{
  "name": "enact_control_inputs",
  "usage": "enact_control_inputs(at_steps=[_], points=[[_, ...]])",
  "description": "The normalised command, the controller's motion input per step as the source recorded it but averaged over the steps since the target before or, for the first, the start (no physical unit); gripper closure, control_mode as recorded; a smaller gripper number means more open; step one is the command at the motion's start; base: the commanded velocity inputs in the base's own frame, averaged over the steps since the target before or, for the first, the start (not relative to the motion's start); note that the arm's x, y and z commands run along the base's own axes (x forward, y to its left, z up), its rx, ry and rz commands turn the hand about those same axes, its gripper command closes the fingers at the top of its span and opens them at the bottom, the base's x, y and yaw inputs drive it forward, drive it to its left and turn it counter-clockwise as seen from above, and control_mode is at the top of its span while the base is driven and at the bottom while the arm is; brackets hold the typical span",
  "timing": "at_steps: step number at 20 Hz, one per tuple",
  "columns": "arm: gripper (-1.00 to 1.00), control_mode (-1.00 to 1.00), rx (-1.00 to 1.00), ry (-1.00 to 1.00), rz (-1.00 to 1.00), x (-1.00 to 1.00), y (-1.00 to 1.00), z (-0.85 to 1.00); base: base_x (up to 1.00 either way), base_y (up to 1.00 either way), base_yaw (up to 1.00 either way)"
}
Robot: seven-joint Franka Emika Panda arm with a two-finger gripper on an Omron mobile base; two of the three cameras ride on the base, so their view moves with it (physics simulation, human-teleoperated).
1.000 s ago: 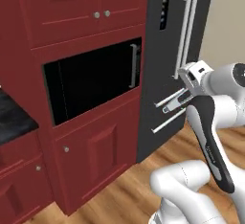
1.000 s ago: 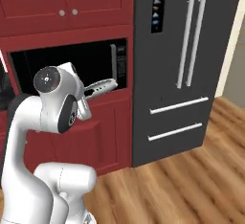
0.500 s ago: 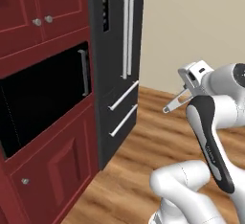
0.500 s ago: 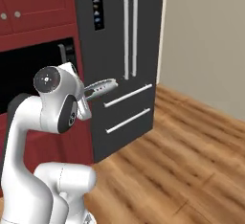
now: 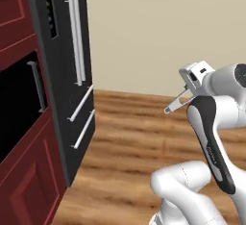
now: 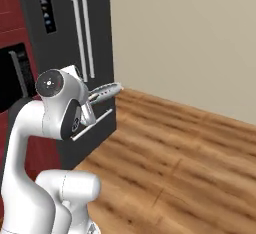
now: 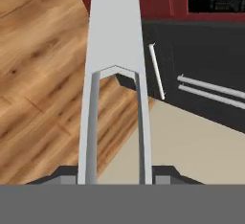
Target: Take the tongs from the drawer on the left and place them on the dining counter next to the tray containing the hot dog.
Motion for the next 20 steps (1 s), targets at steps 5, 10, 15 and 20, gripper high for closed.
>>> enact_control_inputs(at_steps=[5,10,15,20], points=[[1.0,1.0,0.0,0.0,0.0,0.0,0.0,0.0,0.0,0.09,-0.55],[1.0,1.0,0.0,0.0,0.0,0.0,0.0,0.0,0.07,0.1,-0.52],[1.0,1.0,0.0,0.0,0.0,0.0,0.0,0.0,0.37,0.18,-0.44],[1.0,1.0,0.0,0.0,0.0,0.0,0.0,0.0,0.49,0.2,-0.39]])
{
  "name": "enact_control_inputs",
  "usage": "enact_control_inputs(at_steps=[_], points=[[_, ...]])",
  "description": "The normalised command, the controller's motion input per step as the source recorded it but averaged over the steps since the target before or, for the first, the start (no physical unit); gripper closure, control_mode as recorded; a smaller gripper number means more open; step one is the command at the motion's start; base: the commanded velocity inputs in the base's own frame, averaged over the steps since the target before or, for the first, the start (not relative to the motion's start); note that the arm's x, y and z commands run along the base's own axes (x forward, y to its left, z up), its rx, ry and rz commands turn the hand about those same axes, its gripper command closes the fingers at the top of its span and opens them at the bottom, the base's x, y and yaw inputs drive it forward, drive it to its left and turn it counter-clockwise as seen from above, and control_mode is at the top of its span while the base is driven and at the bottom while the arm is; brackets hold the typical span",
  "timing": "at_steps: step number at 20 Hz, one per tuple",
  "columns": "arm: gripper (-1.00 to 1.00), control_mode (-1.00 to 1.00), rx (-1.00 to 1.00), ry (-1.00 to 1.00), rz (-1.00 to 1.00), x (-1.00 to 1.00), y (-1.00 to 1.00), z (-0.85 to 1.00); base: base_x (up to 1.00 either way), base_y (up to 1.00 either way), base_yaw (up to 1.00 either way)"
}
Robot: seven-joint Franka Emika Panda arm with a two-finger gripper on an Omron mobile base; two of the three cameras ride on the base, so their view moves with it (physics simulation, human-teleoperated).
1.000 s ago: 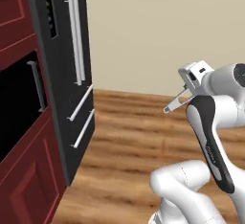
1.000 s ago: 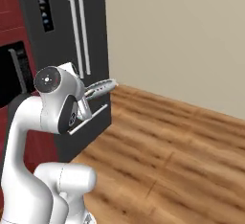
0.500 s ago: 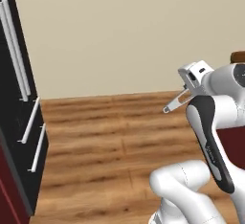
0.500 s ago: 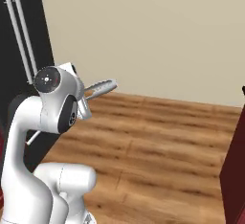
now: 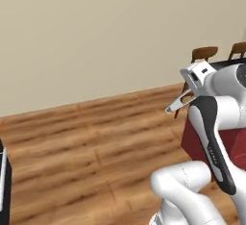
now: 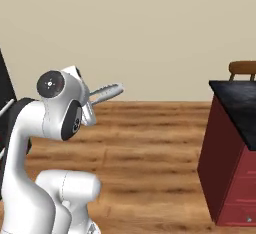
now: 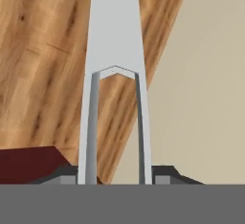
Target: Take the tongs from the drawer on the left and place them on the dining counter next to the tray containing the hot dog.
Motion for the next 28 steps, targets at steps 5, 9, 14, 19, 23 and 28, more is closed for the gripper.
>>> enact_control_inputs(at_steps=[5,9,14,19,23,28], points=[[1.0,1.0,0.0,0.0,0.0,0.0,0.0,0.0,0.66,0.31,-0.27],[1.0,1.0,0.0,0.0,0.0,0.0,0.0,0.0,0.85,0.33,-0.15],[1.0,1.0,0.0,0.0,0.0,0.0,0.0,0.0,1.0,0.29,-0.06],[1.0,1.0,0.0,0.0,0.0,0.0,0.0,0.0,1.0,0.16,-0.05],[1.0,1.0,0.0,0.0,0.0,0.0,0.0,0.0,1.0,0.07,-0.09],[1.0,1.0,0.0,0.0,0.0,0.0,0.0,0.0,1.0,0.0,-0.13]])
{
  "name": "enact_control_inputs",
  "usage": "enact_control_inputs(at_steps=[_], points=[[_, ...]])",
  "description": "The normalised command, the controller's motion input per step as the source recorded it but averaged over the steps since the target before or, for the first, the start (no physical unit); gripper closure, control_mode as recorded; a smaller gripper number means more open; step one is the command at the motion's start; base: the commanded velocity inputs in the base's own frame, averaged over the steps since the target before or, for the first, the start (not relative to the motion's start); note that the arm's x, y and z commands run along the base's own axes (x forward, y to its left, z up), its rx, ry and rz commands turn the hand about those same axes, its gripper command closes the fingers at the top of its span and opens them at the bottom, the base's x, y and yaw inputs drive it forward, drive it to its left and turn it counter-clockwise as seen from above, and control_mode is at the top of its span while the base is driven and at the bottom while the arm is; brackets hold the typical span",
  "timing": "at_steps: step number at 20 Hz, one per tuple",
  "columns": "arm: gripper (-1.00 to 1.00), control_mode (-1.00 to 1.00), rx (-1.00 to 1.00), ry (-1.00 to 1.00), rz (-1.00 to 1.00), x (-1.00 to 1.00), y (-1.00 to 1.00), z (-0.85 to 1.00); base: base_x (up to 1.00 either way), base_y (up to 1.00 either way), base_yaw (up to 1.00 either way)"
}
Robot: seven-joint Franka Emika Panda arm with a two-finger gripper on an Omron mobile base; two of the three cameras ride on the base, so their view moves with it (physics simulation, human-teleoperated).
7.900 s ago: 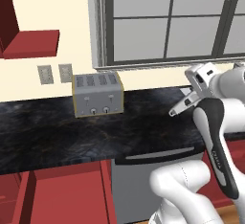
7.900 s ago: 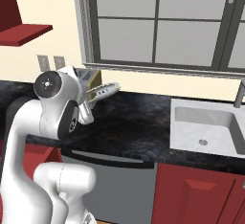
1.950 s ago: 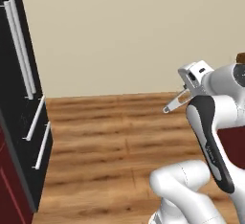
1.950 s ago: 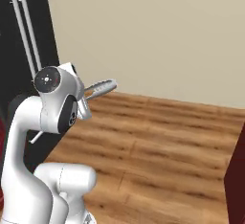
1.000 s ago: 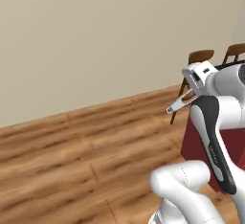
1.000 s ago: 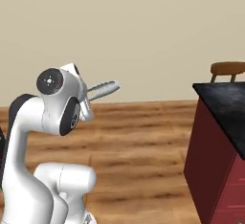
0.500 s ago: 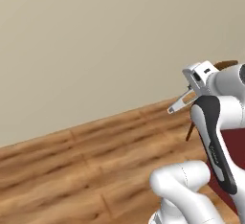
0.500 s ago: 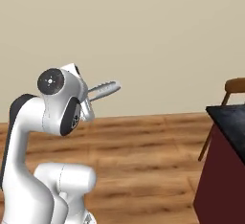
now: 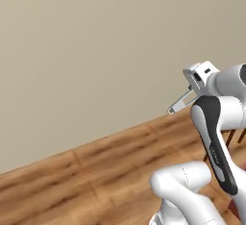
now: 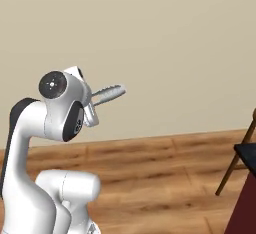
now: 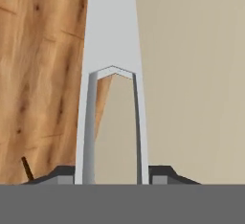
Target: Take the tongs from the drawer on the left and place them on the dining counter next to the tray containing the hot dog.
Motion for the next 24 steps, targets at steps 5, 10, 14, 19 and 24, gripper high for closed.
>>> enact_control_inputs(at_steps=[5,10,14,19,24], points=[[1.0,1.0,0.0,0.0,0.0,0.0,0.0,0.0,1.0,0.0,-0.2],[1.0,1.0,0.0,0.0,0.0,0.0,0.0,0.0,1.0,-0.02,-0.3],[1.0,1.0,0.0,0.0,0.0,0.0,0.0,0.0,1.0,-0.14,-0.4],[1.0,1.0,0.0,0.0,0.0,0.0,0.0,0.0,0.96,-0.16,-0.49],[1.0,1.0,0.0,0.0,0.0,0.0,0.0,0.0,0.93,-0.11,-0.52]])
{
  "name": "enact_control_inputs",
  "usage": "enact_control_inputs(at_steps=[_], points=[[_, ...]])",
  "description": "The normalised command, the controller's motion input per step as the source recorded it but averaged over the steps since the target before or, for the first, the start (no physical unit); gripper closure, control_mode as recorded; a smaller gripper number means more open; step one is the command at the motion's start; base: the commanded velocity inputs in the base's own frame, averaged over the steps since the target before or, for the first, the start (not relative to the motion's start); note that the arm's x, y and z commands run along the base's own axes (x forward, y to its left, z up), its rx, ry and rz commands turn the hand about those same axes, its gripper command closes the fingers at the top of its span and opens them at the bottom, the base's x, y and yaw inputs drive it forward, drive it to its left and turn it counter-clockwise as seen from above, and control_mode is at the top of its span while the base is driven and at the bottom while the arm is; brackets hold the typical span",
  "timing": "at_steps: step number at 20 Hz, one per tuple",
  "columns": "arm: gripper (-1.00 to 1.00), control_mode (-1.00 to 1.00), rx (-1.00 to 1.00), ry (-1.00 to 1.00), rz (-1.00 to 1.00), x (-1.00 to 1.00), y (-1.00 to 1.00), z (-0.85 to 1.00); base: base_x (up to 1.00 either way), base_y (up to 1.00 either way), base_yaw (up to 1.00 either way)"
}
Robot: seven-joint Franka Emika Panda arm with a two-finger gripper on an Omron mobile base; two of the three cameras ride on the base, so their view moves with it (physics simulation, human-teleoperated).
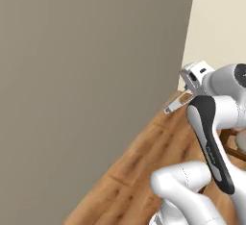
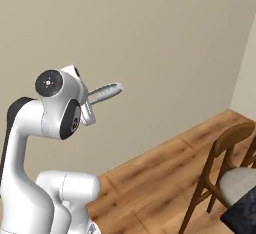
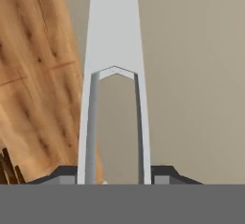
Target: Take the tongs from the drawer on the left and place them on the dining counter next to the tray containing the hot dog.
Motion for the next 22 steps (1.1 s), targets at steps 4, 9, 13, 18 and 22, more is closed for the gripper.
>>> enact_control_inputs(at_steps=[4,9,13,18,22], points=[[1.0,1.0,0.0,0.0,0.0,0.0,0.0,0.0,0.99,-0.01,-0.51],[1.0,1.0,0.0,0.0,0.0,0.0,0.0,0.0,0.58,0.01,-0.53],[1.0,1.0,0.0,0.0,0.0,0.0,0.0,0.0,0.24,0.14,-0.57],[1.0,1.0,0.0,0.0,0.0,0.0,0.0,0.0,0.13,0.4,-0.56],[1.0,1.0,0.0,0.0,0.0,0.0,0.0,0.0,0.29,0.76,-0.45]])
